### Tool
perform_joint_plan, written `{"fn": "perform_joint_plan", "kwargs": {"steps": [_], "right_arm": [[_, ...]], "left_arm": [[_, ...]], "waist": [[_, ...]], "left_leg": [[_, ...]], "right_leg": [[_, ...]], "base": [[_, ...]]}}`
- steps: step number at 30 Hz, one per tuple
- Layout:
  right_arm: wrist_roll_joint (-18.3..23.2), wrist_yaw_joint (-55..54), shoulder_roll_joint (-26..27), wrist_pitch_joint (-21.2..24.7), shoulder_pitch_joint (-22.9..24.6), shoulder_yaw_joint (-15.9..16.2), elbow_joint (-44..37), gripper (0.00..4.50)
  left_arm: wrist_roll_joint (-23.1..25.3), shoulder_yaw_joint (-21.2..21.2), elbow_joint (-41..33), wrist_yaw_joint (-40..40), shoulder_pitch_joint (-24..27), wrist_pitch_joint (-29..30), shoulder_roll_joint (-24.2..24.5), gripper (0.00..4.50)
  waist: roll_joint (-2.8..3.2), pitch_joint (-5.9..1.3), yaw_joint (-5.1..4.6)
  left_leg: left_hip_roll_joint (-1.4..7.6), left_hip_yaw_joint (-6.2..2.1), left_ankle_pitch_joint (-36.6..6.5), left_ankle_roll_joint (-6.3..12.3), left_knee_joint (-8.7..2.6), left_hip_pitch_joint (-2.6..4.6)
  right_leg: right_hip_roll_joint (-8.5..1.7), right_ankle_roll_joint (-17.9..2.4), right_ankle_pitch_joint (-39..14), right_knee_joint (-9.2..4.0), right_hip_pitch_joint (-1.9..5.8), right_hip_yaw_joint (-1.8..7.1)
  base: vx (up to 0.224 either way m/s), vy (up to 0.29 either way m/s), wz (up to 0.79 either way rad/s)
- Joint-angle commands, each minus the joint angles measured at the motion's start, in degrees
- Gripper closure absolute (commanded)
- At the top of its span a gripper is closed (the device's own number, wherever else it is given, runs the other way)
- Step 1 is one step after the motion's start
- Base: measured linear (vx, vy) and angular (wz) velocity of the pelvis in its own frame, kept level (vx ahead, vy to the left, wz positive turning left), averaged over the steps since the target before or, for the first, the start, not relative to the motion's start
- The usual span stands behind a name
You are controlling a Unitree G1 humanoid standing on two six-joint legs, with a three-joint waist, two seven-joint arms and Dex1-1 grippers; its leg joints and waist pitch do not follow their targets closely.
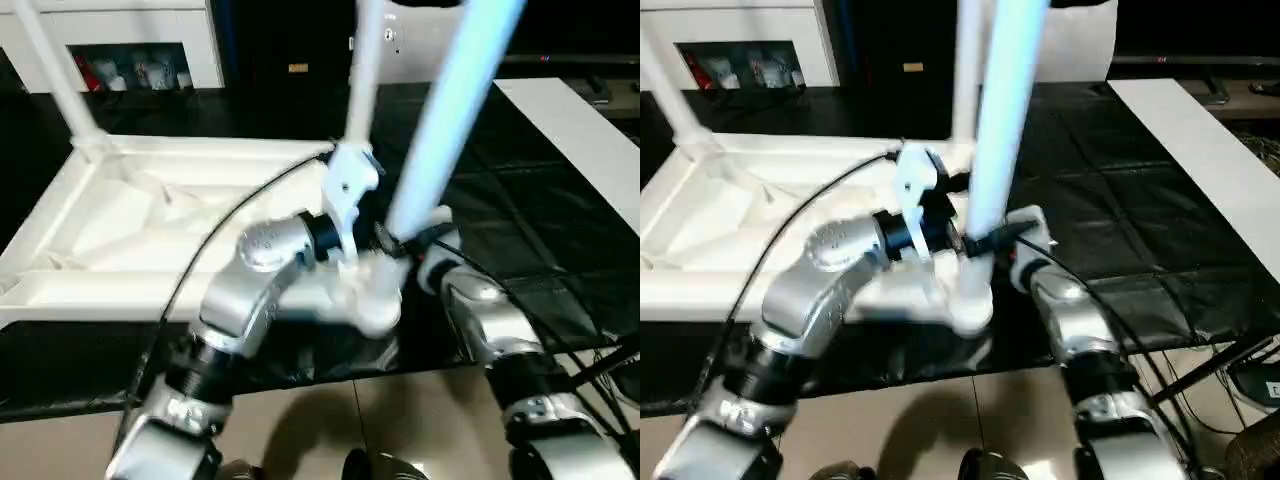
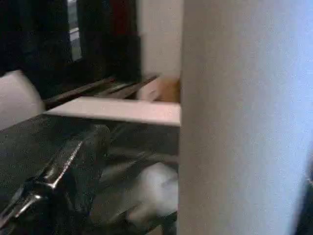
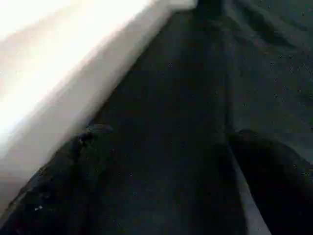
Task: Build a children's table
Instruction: Rotate table base
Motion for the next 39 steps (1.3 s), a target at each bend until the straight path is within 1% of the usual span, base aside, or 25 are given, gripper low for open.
{"fn": "perform_joint_plan", "kwargs": {"steps": [1, 3, 4, 5, 7, 8, 9, 10, 12, 13, 14, 15, 16, 19, 20, 22, 23, 25, 27, 29, 32, 34, 36, 37, 39], "right_arm": [[0.95, 0.91, -1.43, -1.02, 1.17, -1.77, -0.97, 0.00], [2.78, 3.88, -3.57, -2.03, 3.01, -3.28, -3.78, 0.00], [3.08, 4.42, -4.00, -2.45, 3.36, -3.57, -4.43, 0.00], [3.58, 5.15, -4.40, -2.75, 3.65, -3.97, -5.14, 0.00], [4.65, 6.47, -5.00, -2.15, 4.00, -4.59, -6.36, 0.00], [5.80, 8.14, -5.54, -2.50, 4.54, -5.07, -7.89, 0.00], [5.80, 8.14, -5.54, -2.50, 4.54, -5.07, -7.89, 0.00], [8.05, 12.12, -7.64, -0.64, 5.90, -5.76, -12.03, 0.00], [8.65, 13.53, -8.48, -0.12, 6.38, -5.88, -13.38, 0.00], [9.53, 16.80, -10.12, -0.03, 7.72, -5.33, -16.31, 0.00], [9.65, 17.37, -10.37, -0.12, 7.94, -5.20, -16.75, 0.00], [9.95, 18.93, -11.05, -0.41, 8.56, -4.84, -17.92, 0.00], [10.47, 22.21, -12.81, -0.83, 9.95, -4.08, -20.49, 0.00], [11.61, 28.06, -15.88, -0.72, 12.28, -2.93, -24.61, 0.00], [12.04, 29.29, -16.50, -0.26, 12.73, -2.79, -25.41, 0.00], [13.80, 32.72, -18.55, 2.04, 13.98, -2.12, -28.00, 0.00], [14.61, 34.02, -19.59, 3.33, 14.67, -1.69, -29.62, 0.00], [15.60, 35.15, -20.35, 4.78, 15.37, -1.35, -31.37, 0.00], [16.97, 36.84, -21.15, 6.78, 16.46, -1.10, -34.02, 0.00], [17.56, 37.71, -21.53, 7.88, 17.09, -0.87, -35.45, 0.00], [18.55, 38.89, -21.95, 9.99, 17.91, -0.18, -37.54, 0.00], [19.35, 39.44, -22.12, 10.95, 18.14, 0.03, -38.52, 0.00], [20.30, 41.03, -22.99, 12.18, 18.67, 0.79, -40.48, 0.00], [20.59, 42.07, -23.57, 12.71, 19.03, 1.35, -41.63, 0.00], [20.61, 42.14, -23.57, 13.15, 19.22, 1.29, -42.12, 0.00]], "left_arm": [[1.12, 1.82, 1.22, 0.36, 0.48, -0.61, 0.92, 0.03], [-1.56, 1.61, -0.42, -4.38, 2.21, 1.08, 2.29, 0.03], [-1.88, 1.30, -0.71, -5.47, 2.64, 1.00, 2.77, 0.03], [-2.10, 0.91, -0.73, -6.56, 2.96, 0.83, 3.35, 0.03], [-2.54, 0.44, -0.33, -7.87, 3.26, 0.97, 4.25, 0.03], [-2.86, -0.10, 0.09, -9.76, 3.65, 0.31, 5.29, 0.03], [-2.86, -0.10, 0.09, -9.76, 3.65, 0.31, 5.29, 0.03], [-2.20, -1.64, 2.58, -15.03, 4.15, -0.91, 8.90, 0.03], [-1.61, -2.18, 3.83, -16.87, 4.18, -1.67, 10.21, 0.03], [0.51, -2.83, 6.87, -18.35, 3.43, -2.44, 12.03, 0.03], [0.85, -2.90, 7.38, -18.43, 3.29, -2.62, 12.24, 0.30], [1.78, -3.04, 8.75, -18.62, 2.92, -3.16, 12.76, 0.38], [3.68, -3.53, 12.95, -19.76, 1.65, -5.46, 13.98, 0.38], [5.38, -4.84, 18.87, -23.21, -0.50, -8.95, 15.98, 0.53], [5.51, -5.25, 19.79, -23.95, -1.04, -9.35, 16.32, 0.82], [5.56, -6.34, 22.46, -26.99, -2.66, -10.49, 16.91, 0.81], [5.44, -6.63, 23.75, -28.69, -3.46, -10.50, 16.94, 0.81], [6.04, -6.97, 25.22, -29.35, -4.26, -10.89, 16.88, 1.09], [7.34, -7.32, 28.53, -30.39, -5.68, -12.53, 16.46, 1.25], [7.79, -7.56, 30.82, -31.39, -6.57, -13.28, 16.09, 1.28], [8.84, -7.90, 33.53, -30.20, -7.51, -13.02, 15.29, 1.68], [9.16, -7.94, 34.56, -29.57, -7.89, -13.15, 15.00, 1.71], [9.56, -7.61, 36.92, -29.20, -8.80, -13.76, 14.28, 1.75], [9.99, -7.34, 38.80, -29.14, -9.51, -14.44, 13.73, 1.98], [10.17, -7.18, 39.80, -29.37, -9.87, -14.98, 13.47, 2.13]], "waist": [[-0.12, -4.87, 0.31], [0.03, -4.96, 0.41], [-0.03, -4.88, 0.53], [-0.04, -4.90, 0.51], [0.03, -4.85, 0.49], [0.27, -4.93, 0.60], [0.21, -4.90, 0.67], [0.17, -4.89, 0.78], [0.14, -4.86, 0.84], [0.08, -4.81, 0.81], [0.15, -4.85, 0.90], [0.22, -4.85, 0.95], [-0.07, -4.93, 1.00], [-0.09, -4.99, 1.45], [-0.13, -5.21, 1.60], [0.07, -5.19, 1.75], [0.12, -5.39, 1.93], [0.16, -5.42, 2.21], [0.09, -5.48, 2.44], [0.14, -5.51, 2.74], [0.05, -5.54, 3.10], [0.00, -5.78, 3.39], [-0.10, -5.93, 3.54], [-0.06, -5.98, 3.71], [0.15, -6.07, 3.82]], "left_leg": [[3.77, -2.22, -6.10, 4.21, -3.48, -0.23], [3.90, -2.25, -5.72, 4.80, -3.46, -0.30], [4.04, -2.20, -6.07, 5.16, -3.52, -0.19], [4.05, -2.29, -5.82, 5.38, -3.56, -0.35], [4.15, -2.25, -5.90, 5.67, -3.58, -0.22], [4.18, -2.27, -6.16, 5.57, -3.56, -0.13], [4.15, -2.25, -6.39, 5.70, -3.59, -0.09], [4.22, -2.28, -6.61, 5.81, -3.66, 0.00], [4.09, -2.30, -6.48, 6.23, -3.73, 0.00], [3.96, -2.24, -6.38, 6.13, -3.74, -0.03], [3.79, -2.16, -6.59, 6.07, -3.65, 0.06], [3.71, -2.16, -6.75, 5.84, -3.66, -0.01], [3.64, -2.18, -6.88, 5.74, -3.64, -0.04], [3.42, -2.15, -7.41, 6.07, -3.67, 0.10], [3.79, -2.38, -6.76, 5.77, -3.73, -0.06], [3.77, -2.24, -6.57, 5.83, -3.65, 0.06], [3.90, -2.28, -6.37, 5.68, -3.64, 0.16], [4.04, -2.33, -6.02, 5.89, -3.67, 0.05], [3.93, -2.25, -5.77, 5.81, -3.61, 0.02], [3.67, -2.17, -5.95, 5.59, -3.59, -0.09], [3.56, -2.08, -6.25, 4.99, -3.56, 0.11], [3.57, -2.06, -6.23, 4.65, -3.50, 0.19], [3.64, -2.12, -5.95, 4.57, -3.52, 0.21], [3.60, -2.20, -5.84, 4.84, -3.47, 0.18], [3.83, -2.36, -6.07, 4.86, -3.51, 0.22]], "right_leg": [[-5.21, 0.08, -22.24, -4.62, 4.19, 4.79], [-5.32, -0.63, -21.28, -4.40, 4.20, 4.76], [-5.41, -0.99, -21.40, -4.48, 4.09, 4.84], [-5.33, -1.48, -21.00, -4.32, 4.11, 4.79], [-5.32, -2.36, -20.67, -4.30, 3.95, 4.86], [-5.43, -2.97, -20.79, -4.28, 4.02, 4.83], [-5.43, -2.94, -20.90, -4.42, 4.01, 4.84], [-5.43, -2.96, -21.14, -4.45, 4.04, 4.88], [-5.19, -2.04, -21.21, -4.35, 3.98, 4.97], [-5.15, -1.56, -21.75, -4.50, 4.01, 4.93], [-5.05, -1.02, -22.32, -4.63, 4.00, 4.89], [-5.06, -0.35, -23.22, -4.79, 4.04, 4.78], [-5.16, 0.23, -23.96, -4.97, 4.10, 4.69], [-5.02, 2.42, -25.65, -5.44, 4.11, 4.59], [-5.26, 2.22, -24.33, -4.92, 4.25, 4.60], [-5.26, 1.20, -23.79, -5.18, 4.06, 4.59], [-5.37, 0.73, -23.28, -4.94, 4.16, 4.62], [-5.47, 0.15, -22.51, -4.75, 4.24, 4.69], [-5.40, 0.32, -22.37, -4.88, 4.26, 4.57], [-5.33, 1.16, -23.62, -5.19, 4.43, 4.38], [-5.18, 2.52, -25.24, -5.70, 4.31, 4.09], [-5.32, 3.36, -25.61, -5.75, 4.28, 3.93], [-5.26, 3.55, -25.14, -5.73, 4.31, 3.88], [-5.13, 4.15, -24.41, -5.60, 4.35, 3.79], [-5.28, 4.66, -24.17, -5.71, 4.26, 3.61]], "base": [[0.000, 0.000, 0.00], [0.000, 0.000, 0.00], [0.000, 0.000, 0.00], [0.000, 0.000, 0.00], [0.000, 0.000, 0.00], [0.000, 0.000, 0.00], [0.000, 0.000, 0.00], [0.000, 0.000, 0.00], [0.000, 0.000, 0.00], [0.000, 0.000, 0.00], [0.000, 0.000, 0.00], [0.000, 0.000, 0.00], [0.000, 0.000, 0.00], [0.000, 0.000, 0.00], [0.000, 0.000, 0.00], [0.000, 0.000, 0.00], [0.000, 0.000, 0.00], [0.000, 0.000, 0.00], [0.000, 0.000, 0.00], [0.000, 0.000, 0.00], [0.000, 0.000, 0.00], [0.000, 0.000, 0.00], [0.000, 0.000, 0.00], [0.000, 0.000, 0.00], [0.000, 0.000, 0.00]]}}
